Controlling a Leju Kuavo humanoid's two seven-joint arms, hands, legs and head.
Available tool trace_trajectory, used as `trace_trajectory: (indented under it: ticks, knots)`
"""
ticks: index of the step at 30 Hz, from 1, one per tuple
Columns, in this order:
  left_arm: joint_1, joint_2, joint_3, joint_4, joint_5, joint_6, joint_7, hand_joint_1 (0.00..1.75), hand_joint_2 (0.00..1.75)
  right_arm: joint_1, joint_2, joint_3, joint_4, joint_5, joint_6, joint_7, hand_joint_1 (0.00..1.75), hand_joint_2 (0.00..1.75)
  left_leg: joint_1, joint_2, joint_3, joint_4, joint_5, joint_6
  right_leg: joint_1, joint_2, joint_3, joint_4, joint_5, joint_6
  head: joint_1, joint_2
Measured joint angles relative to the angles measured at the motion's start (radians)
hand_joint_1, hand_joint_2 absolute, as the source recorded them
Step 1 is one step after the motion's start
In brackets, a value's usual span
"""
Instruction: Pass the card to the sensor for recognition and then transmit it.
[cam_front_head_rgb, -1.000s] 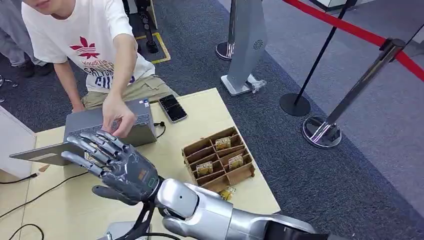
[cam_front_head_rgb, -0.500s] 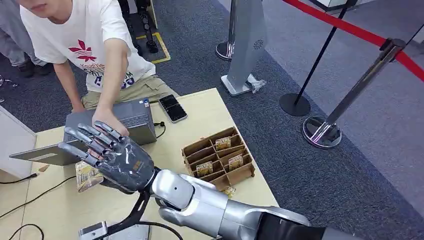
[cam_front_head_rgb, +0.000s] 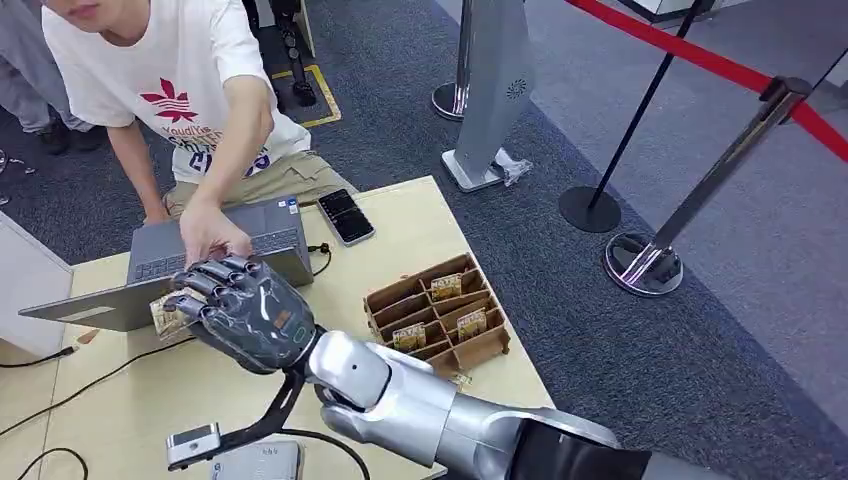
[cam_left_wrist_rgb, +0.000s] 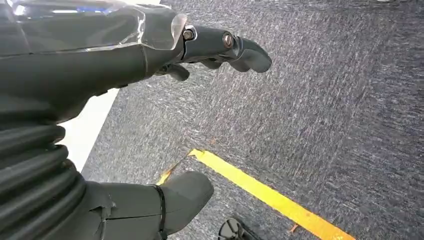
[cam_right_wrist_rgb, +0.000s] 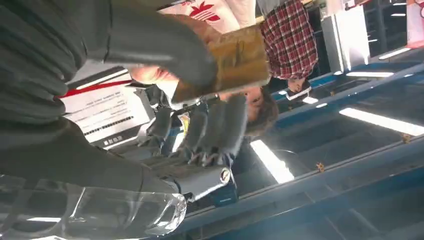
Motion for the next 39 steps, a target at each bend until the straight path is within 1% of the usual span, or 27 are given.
trace_trajectory:
  ticks: [2, 3, 4, 7, 11, 14, 17, 21, 24, 26, 27, 29, 30, 32, 33, 38, 39]
  knots:
    - [0.000, 0.000, -0.001, 0.000, -0.002, 0.000, -0.001, 0.00, 1.75, 0.000, 0.000, -0.001, 0.001, -0.001, -0.001, 0.000, 1.68, 1.75, 0.000, 0.000, 0.000, 0.000, 0.000, 0.000, 0.000, 0.000, 0.000, 0.000, 0.000, 0.000, 0.000, 0.000]
    - [0.000, 0.000, -0.002, 0.000, -0.003, -0.001, -0.001, 0.00, 1.75, 0.000, 0.000, -0.002, 0.002, -0.002, -0.002, 0.000, 1.75, 1.75, 0.000, 0.000, 0.000, 0.000, 0.000, 0.000, 0.000, 0.000, 0.000, 0.000, 0.000, 0.000, 0.000, 0.000]
    - [0.000, 0.000, -0.002, 0.000, -0.005, -0.001, -0.001, 0.00, 1.75, 0.000, 0.000, -0.002, 0.002, -0.003, -0.002, 0.000, 1.69, 1.75, 0.000, 0.000, 0.000, 0.000, 0.000, 0.000, 0.000, 0.000, 0.000, 0.000, 0.000, 0.000, 0.000, 0.000]
    - [0.000, 0.001, -0.005, 0.000, -0.006, -0.001, -0.001, 0.00, 1.75, 0.000, 0.000, -0.004, 0.002, -0.014, -0.002, 0.000, 1.73, 1.75, 0.000, 0.000, 0.000, 0.000, 0.000, 0.000, 0.000, 0.000, 0.000, 0.000, 0.000, 0.000, 0.000, 0.000]
    - [0.000, 0.002, -0.008, 0.000, -0.010, -0.001, -0.001, 0.00, 1.75, 0.001, 0.000, -0.009, 0.001, -0.018, 0.000, 0.000, 1.71, 1.75, 0.000, 0.000, 0.000, 0.000, 0.000, 0.000, 0.000, 0.000, 0.000, 0.000, 0.000, 0.000, 0.000, 0.000]
    - [0.000, 0.004, -0.010, 0.000, -0.014, 0.000, 0.000, 0.00, 1.75, 0.002, 0.000, -0.015, 0.001, -0.019, 0.001, -0.002, 1.75, 1.75, 0.000, 0.000, 0.000, 0.000, 0.000, 0.000, 0.000, 0.000, 0.000, 0.000, 0.000, 0.000, 0.000, 0.000]
    - [0.000, 0.005, -0.016, 0.000, -0.014, 0.001, 0.007, 0.00, 1.75, 0.008, 0.000, -0.027, -0.002, -0.040, 0.002, -0.016, 1.75, 1.75, 0.000, 0.000, 0.000, 0.000, 0.000, 0.000, 0.000, 0.000, 0.000, 0.000, 0.000, 0.000, 0.000, 0.000]
    - [0.000, 0.005, -0.025, 0.000, -0.014, 0.002, 0.010, 0.00, 1.75, 0.023, 0.003, -0.039, -0.024, -0.136, 0.024, -0.067, 1.75, 1.75, 0.000, 0.000, 0.000, 0.000, 0.000, 0.000, 0.000, 0.000, 0.000, 0.000, 0.000, 0.000, 0.000, 0.000]
    - [0.000, 0.005, -0.027, 0.000, -0.013, 0.002, 0.011, 0.00, 1.75, 0.039, 0.008, -0.050, -0.056, -0.252, 0.075, -0.111, 1.75, 1.75, 0.000, 0.000, 0.000, 0.000, 0.000, 0.000, 0.000, 0.000, 0.000, 0.000, 0.000, 0.000, 0.000, 0.000]
    - [0.000, 0.005, -0.029, 0.000, -0.012, 0.002, 0.016, 0.00, 1.75, 0.052, 0.008, -0.056, -0.089, -0.350, 0.133, -0.142, 1.75, 1.75, 0.000, 0.000, 0.000, 0.000, 0.000, 0.000, 0.000, 0.000, 0.000, 0.000, 0.000, 0.000, 0.000, 0.000]
    - [0.000, 0.005, -0.030, 0.000, -0.011, 0.001, 0.017, 0.00, 1.75, 0.059, 0.008, -0.059, -0.109, -0.409, 0.170, -0.158, 1.75, 1.75, 0.000, 0.000, 0.000, 0.000, 0.000, 0.000, 0.000, 0.000, 0.000, 0.000, 0.000, 0.000, 0.000, 0.000]
    - [0.000, 0.007, -0.033, 0.000, -0.008, -0.001, 0.017, 0.00, 1.75, 0.074, 0.009, -0.067, -0.149, -0.564, 0.275, -0.182, 1.75, 1.75, 0.000, 0.000, 0.000, 0.000, 0.000, 0.000, 0.000, 0.000, 0.000, 0.000, 0.000, 0.000, 0.000, 0.000]
    - [0.000, 0.008, -0.034, 0.000, -0.008, -0.001, 0.017, 0.00, 1.75, 0.082, 0.009, -0.071, -0.166, -0.615, 0.313, -0.187, 1.75, 1.75, 0.000, 0.000, 0.000, 0.000, 0.000, 0.000, 0.000, 0.000, 0.000, 0.000, 0.000, 0.000, 0.000, 0.000]
    - [0.000, 0.009, -0.035, 0.000, -0.008, -0.005, 0.017, 0.00, 1.75, 0.094, 0.009, -0.079, -0.208, -0.751, 0.417, -0.192, 1.75, 1.75, 0.000, 0.000, 0.000, 0.000, 0.000, 0.000, 0.000, 0.000, 0.000, 0.000, 0.000, 0.000, 0.000, 0.000]
    - [0.000, 0.010, -0.036, 0.000, -0.008, -0.007, 0.017, 0.00, 1.75, 0.096, 0.009, -0.081, -0.216, -0.782, 0.442, -0.192, 1.75, 1.75, 0.000, 0.000, 0.000, 0.000, 0.000, 0.000, 0.000, 0.000, 0.000, 0.000, 0.000, 0.000, 0.000, 0.000]
    - [0.000, 0.010, -0.036, 0.000, -0.008, -0.007, 0.017, 0.00, 1.75, 0.098, 0.009, -0.081, -0.219, -0.791, 0.450, -0.192, 1.75, 1.75, 0.000, 0.000, 0.000, 0.000, 0.000, 0.000, 0.000, 0.000, 0.000, 0.000, 0.000, 0.000, 0.000, 0.000]
    - [0.000, 0.013, -0.044, 0.000, -0.008, -0.013, 0.017, 0.00, 1.75, 0.111, 0.008, -0.086, -0.262, -0.942, 0.577, -0.187, 1.75, 1.75, 0.000, 0.000, 0.000, 0.000, 0.000, 0.000, 0.000, 0.000, 0.000, 0.000, 0.000, 0.000, 0.000, 0.000]
